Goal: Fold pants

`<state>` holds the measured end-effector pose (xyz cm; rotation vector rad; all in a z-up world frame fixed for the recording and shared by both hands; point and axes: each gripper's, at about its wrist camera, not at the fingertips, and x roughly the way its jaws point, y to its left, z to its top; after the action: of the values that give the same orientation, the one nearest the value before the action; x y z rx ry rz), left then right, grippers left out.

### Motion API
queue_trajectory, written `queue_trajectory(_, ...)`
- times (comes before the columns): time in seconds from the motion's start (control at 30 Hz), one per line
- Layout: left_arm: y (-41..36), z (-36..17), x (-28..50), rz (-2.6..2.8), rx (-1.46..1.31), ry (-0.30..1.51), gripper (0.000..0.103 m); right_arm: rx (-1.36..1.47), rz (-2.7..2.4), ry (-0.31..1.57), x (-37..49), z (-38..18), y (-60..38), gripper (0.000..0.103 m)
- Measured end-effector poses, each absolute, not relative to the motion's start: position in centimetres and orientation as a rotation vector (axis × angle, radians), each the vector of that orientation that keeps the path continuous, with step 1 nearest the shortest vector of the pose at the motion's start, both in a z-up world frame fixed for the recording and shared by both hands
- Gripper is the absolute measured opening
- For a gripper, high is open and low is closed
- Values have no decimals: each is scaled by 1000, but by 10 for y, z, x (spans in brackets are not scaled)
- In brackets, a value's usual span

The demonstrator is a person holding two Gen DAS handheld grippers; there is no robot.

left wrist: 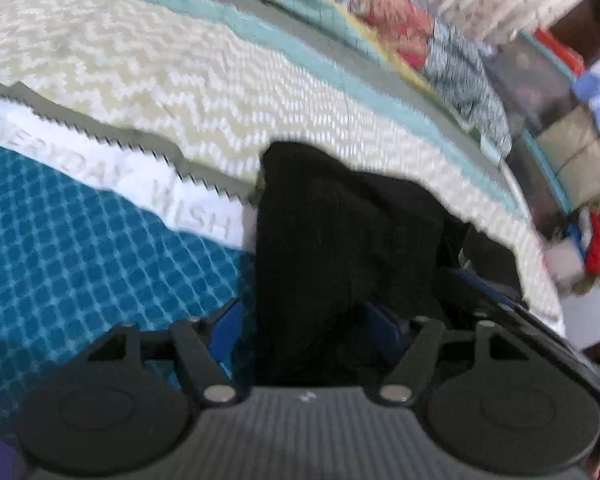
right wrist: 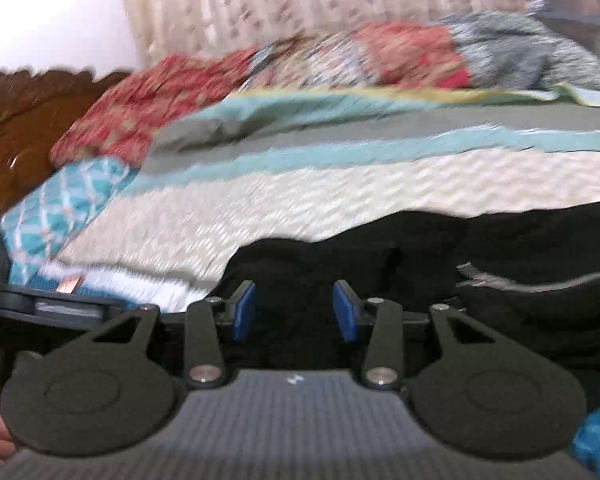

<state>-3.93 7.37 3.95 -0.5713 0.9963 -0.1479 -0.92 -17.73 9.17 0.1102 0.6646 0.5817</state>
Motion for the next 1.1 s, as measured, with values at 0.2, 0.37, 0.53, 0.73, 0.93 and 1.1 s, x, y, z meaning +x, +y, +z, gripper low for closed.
queue_trajectory(0.2, 55, 24, -41, -133, -459, 1031, 66, 57, 565, 798, -7, 45, -183, 49)
queue_trajectory(0.37, 48, 26, -40, -121, -431, 1033, 67, 75, 563, 796, -12, 46, -188, 49)
queue_trajectory(0.53, 50, 25, -42, -124, -434, 1030, 68, 88, 556, 792, -14, 48, -195, 49)
queue_trajectory(0.73, 49, 25, -45, -121, -424, 1026, 68, 87, 548, 788, -18, 49, -200, 50)
queue_trajectory(0.93, 49, 25, -47, -119, -424, 1022, 69, 90, 543, 785, -18, 49, -202, 51)
queue_trajectory(1.1, 49, 25, -47, -121, -425, 1022, 69, 98, 544, 785, -18, 48, -202, 53)
